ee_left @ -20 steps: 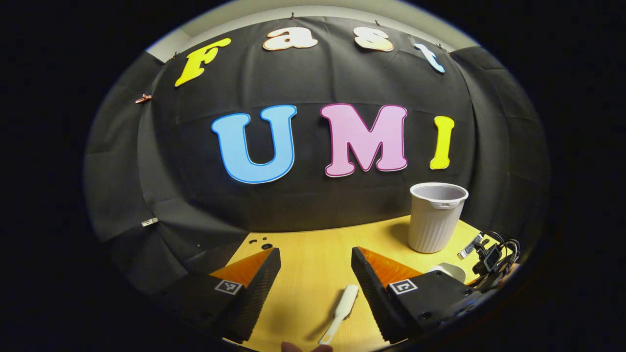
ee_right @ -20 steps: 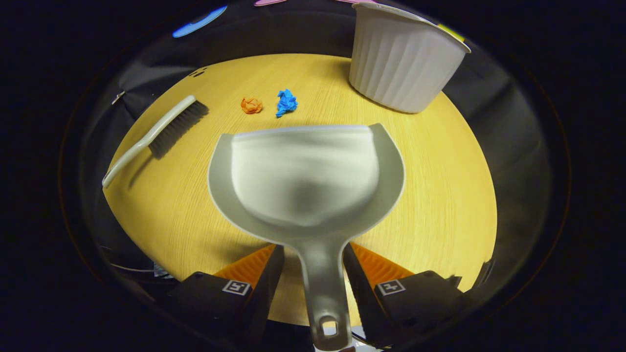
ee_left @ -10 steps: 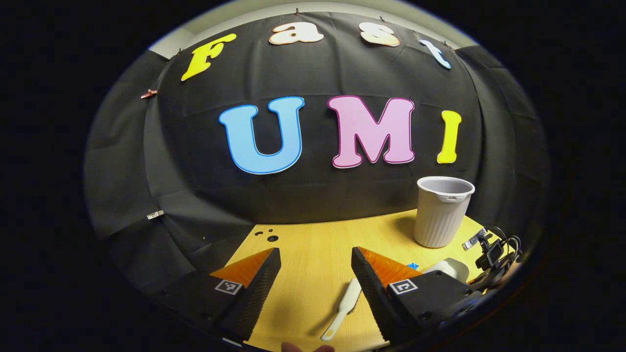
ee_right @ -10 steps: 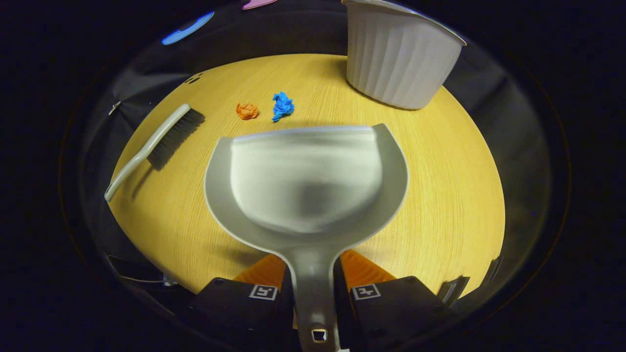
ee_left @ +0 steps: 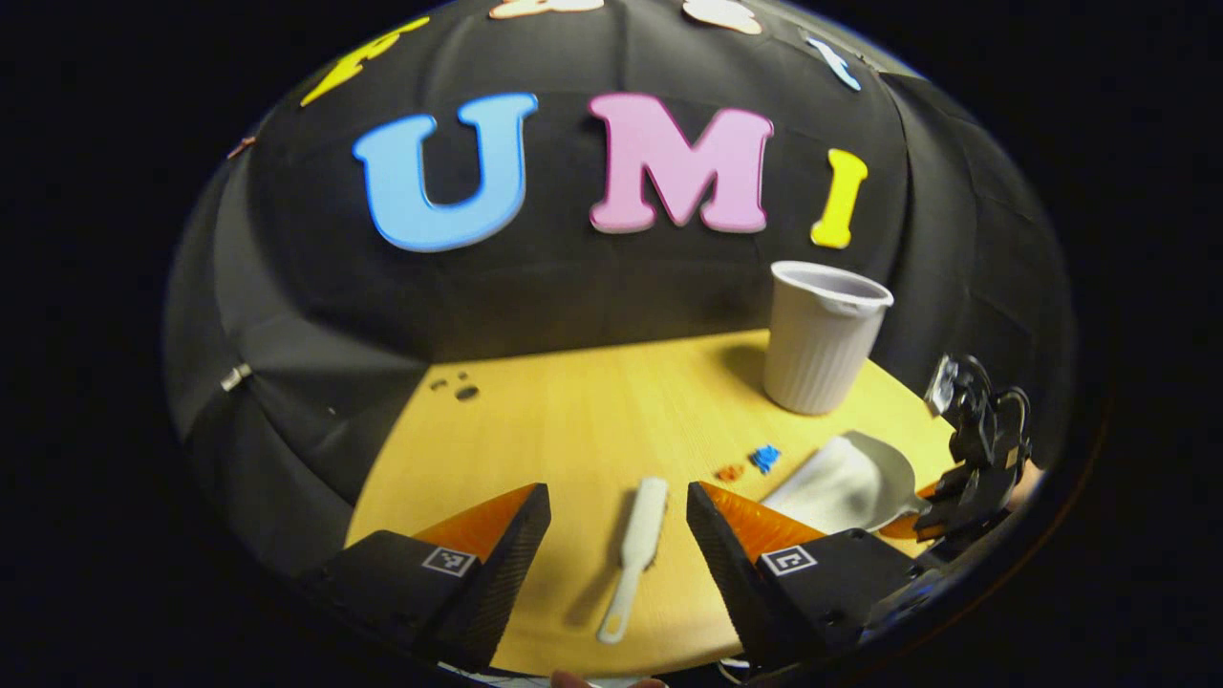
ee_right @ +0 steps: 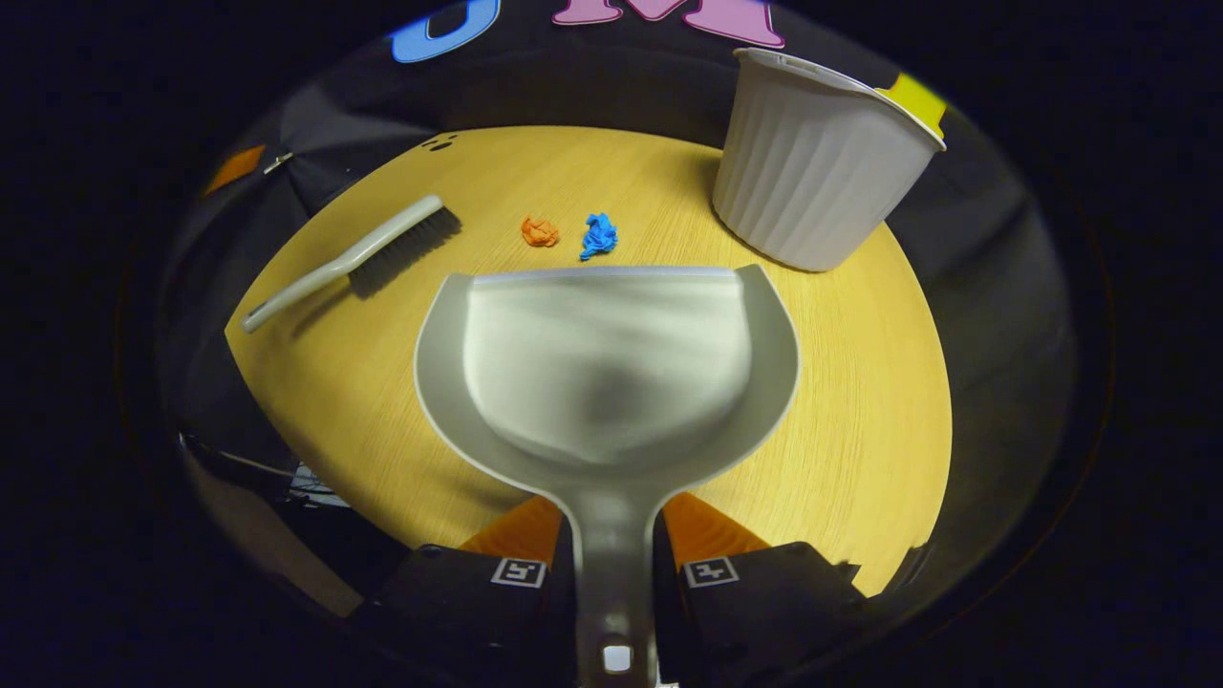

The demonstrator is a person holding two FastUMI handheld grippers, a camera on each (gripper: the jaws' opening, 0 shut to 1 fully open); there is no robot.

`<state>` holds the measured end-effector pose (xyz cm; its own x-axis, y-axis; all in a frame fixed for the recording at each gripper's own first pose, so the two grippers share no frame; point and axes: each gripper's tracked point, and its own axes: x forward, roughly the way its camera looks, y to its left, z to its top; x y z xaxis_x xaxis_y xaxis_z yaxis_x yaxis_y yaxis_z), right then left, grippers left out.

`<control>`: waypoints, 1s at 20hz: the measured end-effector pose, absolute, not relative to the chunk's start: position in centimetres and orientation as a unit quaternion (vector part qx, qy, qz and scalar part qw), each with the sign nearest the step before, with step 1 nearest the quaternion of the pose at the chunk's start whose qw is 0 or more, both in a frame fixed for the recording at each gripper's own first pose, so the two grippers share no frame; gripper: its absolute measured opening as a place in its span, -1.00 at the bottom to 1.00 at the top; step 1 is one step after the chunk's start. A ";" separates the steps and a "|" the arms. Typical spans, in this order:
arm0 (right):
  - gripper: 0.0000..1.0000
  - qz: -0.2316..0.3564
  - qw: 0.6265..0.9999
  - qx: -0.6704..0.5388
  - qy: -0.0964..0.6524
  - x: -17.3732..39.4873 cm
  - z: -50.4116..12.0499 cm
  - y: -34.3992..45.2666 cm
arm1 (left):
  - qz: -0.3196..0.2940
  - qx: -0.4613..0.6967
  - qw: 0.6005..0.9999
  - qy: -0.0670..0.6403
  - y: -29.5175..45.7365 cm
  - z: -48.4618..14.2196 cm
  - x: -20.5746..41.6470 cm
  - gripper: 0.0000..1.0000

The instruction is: Pick up the small broom and dustpan from the desktop, sweep the trash into the dustpan with the broom, and then empty the trash into the garbage bin.

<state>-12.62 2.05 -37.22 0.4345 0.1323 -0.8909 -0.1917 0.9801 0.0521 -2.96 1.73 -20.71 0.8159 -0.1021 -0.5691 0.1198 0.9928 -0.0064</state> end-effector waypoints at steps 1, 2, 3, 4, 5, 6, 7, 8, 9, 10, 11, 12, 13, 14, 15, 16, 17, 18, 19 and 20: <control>-0.30 0.094 0.847 -0.021 0.522 -13.0 -36.9 2.0 | -0.060 0.021 0.945 0.322 2.0 -22.1 -3.3 0.85; -0.25 0.090 0.848 -0.017 0.522 -13.3 -36.5 1.7 | -0.063 0.026 0.937 0.342 2.0 -23.5 -3.5 0.85; -0.20 0.086 0.849 -0.017 0.521 -13.6 -36.2 1.3 | -0.070 0.028 0.930 0.361 1.8 -25.0 -3.6 0.84; -0.25 0.083 0.850 -0.019 0.521 -13.7 -36.1 1.0 | -0.082 0.027 0.921 0.380 1.4 -26.5 -3.7 0.84; -0.20 0.079 0.850 -0.020 0.520 -13.9 -35.8 0.6 | -0.092 0.026 0.912 0.399 0.9 -27.8 -4.0 0.84; -0.25 0.075 0.851 -0.019 0.520 -14.3 -35.5 0.2 | -0.100 0.025 0.903 0.417 0.6 -29.1 -4.1 0.84; -0.20 0.071 0.852 -0.017 0.519 -14.5 -35.2 -0.2 | -0.104 0.024 0.894 0.435 0.4 -30.6 -4.2 0.82; -0.26 0.066 0.852 -0.016 0.518 -14.7 -35.0 -0.6 | -0.105 0.023 0.887 0.450 0.3 -31.8 -4.0 0.80; -0.20 0.060 0.853 -0.016 0.518 -14.9 -34.8 -1.0 | -0.106 0.024 0.878 0.465 0.6 -33.1 -3.9 0.78; -0.25 0.056 0.853 -0.016 0.519 -15.1 -34.8 -1.3 | -0.106 0.026 0.871 0.480 0.7 -34.4 -3.8 0.78; -0.25 0.053 0.853 -0.016 0.519 -15.3 -34.7 -1.5 | -0.106 0.030 0.863 0.492 0.7 -35.5 -3.5 0.77; -0.25 0.050 0.852 -0.017 0.521 -15.6 -34.7 -1.8 | -0.107 0.035 0.857 0.502 0.7 -36.6 -3.2 0.76; -0.25 0.048 0.851 -0.016 0.522 -15.9 -34.7 -1.9 | -0.109 0.039 0.851 0.512 0.8 -37.6 -3.1 0.71; -0.26 0.045 0.850 -0.014 0.524 -16.1 -34.7 -2.1 | -0.113 0.040 0.845 0.522 0.6 -38.5 -3.0 0.69; -0.26 0.043 0.849 -0.011 0.526 -16.3 -34.8 -2.2 | -0.114 0.042 0.838 0.533 0.5 -39.5 -3.0 0.67; -0.25 0.041 0.849 -0.009 0.527 -16.5 -34.9 -2.3 | -0.115 0.044 0.832 0.541 0.4 -40.3 -3.0 0.65; -0.25 0.039 0.848 -0.008 0.528 -16.7 -34.9 -2.4 | -0.115 0.048 0.827 0.548 0.3 -40.9 -3.0 0.60; -0.25 0.039 0.847 -0.008 0.530 -16.8 -34.9 -2.5 | -0.115 0.051 0.825 0.551 0.3 -41.4 -2.9 0.58; -0.25 0.039 0.846 -0.009 0.531 -17.0 -35.0 -2.6 | -0.116 0.053 0.822 0.555 0.1 -41.7 -2.8 0.53; -0.25 0.040 0.846 -0.010 0.532 -17.0 -35.1 -2.7 | -0.111 0.064 0.822 0.554 0.3 -41.8 -2.4 0.53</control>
<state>-17.04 -2.65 -35.09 0.4303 0.0565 -0.9009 -0.0776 0.9967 0.0254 -2.44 0.26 -41.83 0.3604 -0.1116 -0.9261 0.2545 0.9669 -0.0174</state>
